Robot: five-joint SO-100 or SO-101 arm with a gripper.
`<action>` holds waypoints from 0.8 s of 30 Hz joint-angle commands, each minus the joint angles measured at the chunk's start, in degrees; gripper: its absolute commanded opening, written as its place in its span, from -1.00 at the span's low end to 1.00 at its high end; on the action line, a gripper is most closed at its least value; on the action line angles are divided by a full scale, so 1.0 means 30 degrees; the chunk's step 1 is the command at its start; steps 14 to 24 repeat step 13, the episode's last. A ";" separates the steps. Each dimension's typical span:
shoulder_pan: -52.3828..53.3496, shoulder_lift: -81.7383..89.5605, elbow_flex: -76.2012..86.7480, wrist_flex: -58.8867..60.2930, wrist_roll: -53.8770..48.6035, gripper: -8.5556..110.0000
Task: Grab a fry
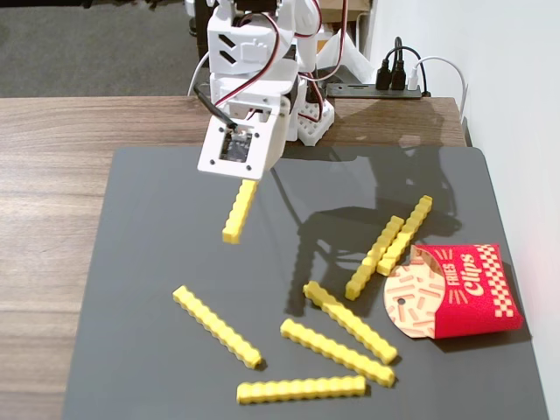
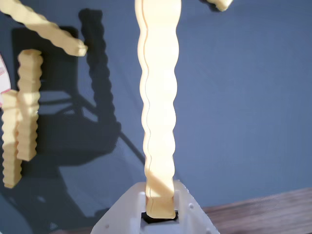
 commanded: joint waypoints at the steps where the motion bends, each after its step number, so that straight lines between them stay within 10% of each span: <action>1: -0.0176 0.0879 -0.1406 0.0469 -0.0439 -0.85; 24: -0.0703 0.0791 -0.1992 0.1113 -0.0557 -0.85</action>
